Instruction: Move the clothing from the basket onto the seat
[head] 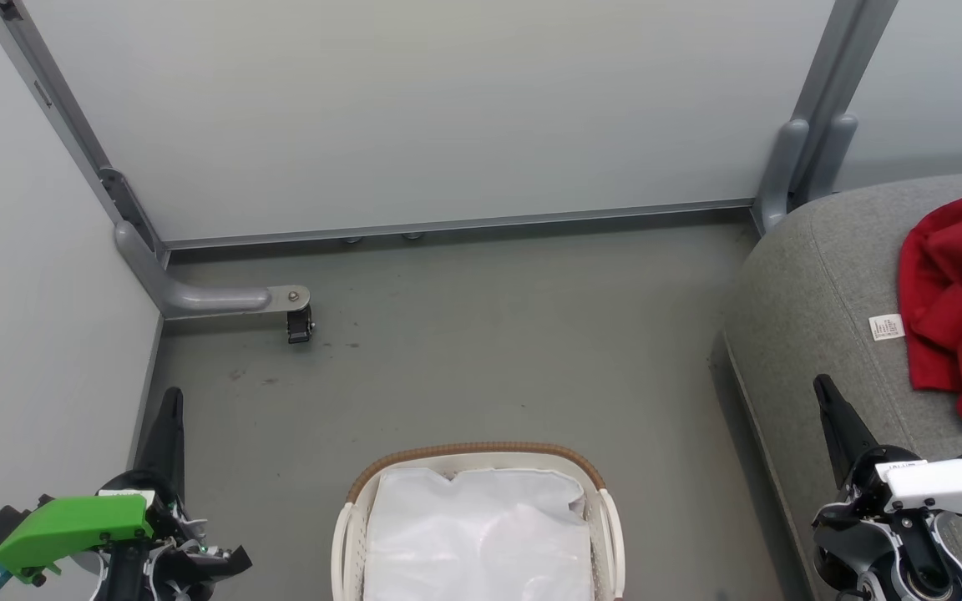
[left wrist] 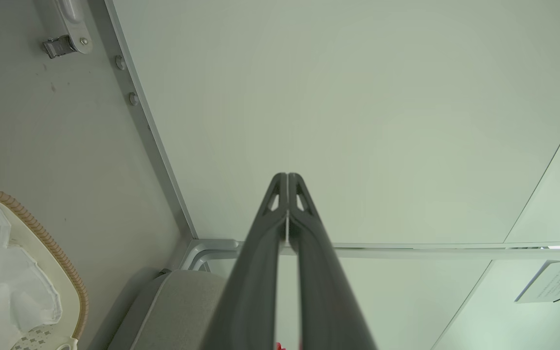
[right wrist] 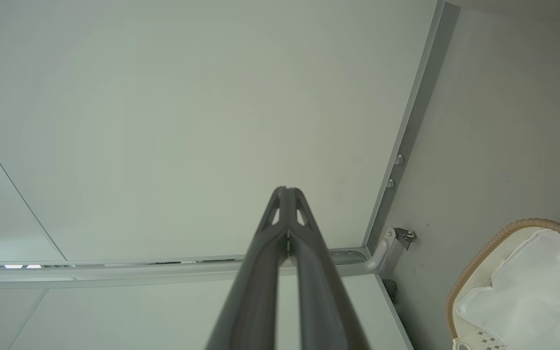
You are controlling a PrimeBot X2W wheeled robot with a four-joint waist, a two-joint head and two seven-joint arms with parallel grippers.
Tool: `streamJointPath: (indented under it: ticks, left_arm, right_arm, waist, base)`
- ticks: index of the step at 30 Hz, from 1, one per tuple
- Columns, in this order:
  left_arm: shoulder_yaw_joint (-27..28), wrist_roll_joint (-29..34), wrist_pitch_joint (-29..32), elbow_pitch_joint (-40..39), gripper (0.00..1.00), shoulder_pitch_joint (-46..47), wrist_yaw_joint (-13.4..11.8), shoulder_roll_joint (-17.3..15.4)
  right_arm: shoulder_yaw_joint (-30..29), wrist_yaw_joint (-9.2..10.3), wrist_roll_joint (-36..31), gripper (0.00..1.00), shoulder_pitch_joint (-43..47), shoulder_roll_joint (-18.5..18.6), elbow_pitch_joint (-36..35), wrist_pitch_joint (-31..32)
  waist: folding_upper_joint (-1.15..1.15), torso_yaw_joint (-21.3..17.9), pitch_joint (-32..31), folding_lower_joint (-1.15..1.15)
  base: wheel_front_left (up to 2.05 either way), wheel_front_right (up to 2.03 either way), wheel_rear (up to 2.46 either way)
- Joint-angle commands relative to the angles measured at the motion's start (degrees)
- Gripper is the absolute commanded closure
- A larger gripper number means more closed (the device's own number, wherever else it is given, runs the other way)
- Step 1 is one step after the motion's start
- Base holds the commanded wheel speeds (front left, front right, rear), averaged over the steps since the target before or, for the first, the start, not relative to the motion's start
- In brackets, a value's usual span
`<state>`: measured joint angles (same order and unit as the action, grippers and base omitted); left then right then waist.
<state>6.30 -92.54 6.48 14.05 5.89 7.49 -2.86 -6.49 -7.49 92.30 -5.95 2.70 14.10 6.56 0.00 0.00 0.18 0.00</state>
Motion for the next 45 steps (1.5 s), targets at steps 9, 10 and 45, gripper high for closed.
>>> streamJointPath:
  ticks: [9, 10, 45]
  left_arm:
    - [0.2, 0.1, 0.1, -0.1, 1.0, 0.7, 0.0, -0.3]
    - [0.2, 0.1, 0.1, -0.1, 1.0, 0.7, 0.0, -0.3]
    - [0.3, 0.2, 0.2, -0.1, 1.0, 0.7, 0.0, -0.2]
  right_arm:
    - [-0.1, 0.0, 0.2, 1.0, -0.5, 0.3, -0.2, 0.2]
    - [-0.1, 0.0, 0.2, 1.0, -0.5, 0.3, -0.2, 0.2]
    - [-0.1, 0.0, 0.2, 1.0, -0.5, 0.3, -0.2, 0.2]
  waist:
    - [0.0, 0.0, 0.0, 0.0]
    - [0.0, 0.0, 0.0, 0.0]
    - [0.0, 0.0, 0.0, 0.0]
  base:
    - [0.0, 0.0, 0.0]
    - [0.0, 0.0, 0.0]
    - [0.0, 0.0, 0.0]
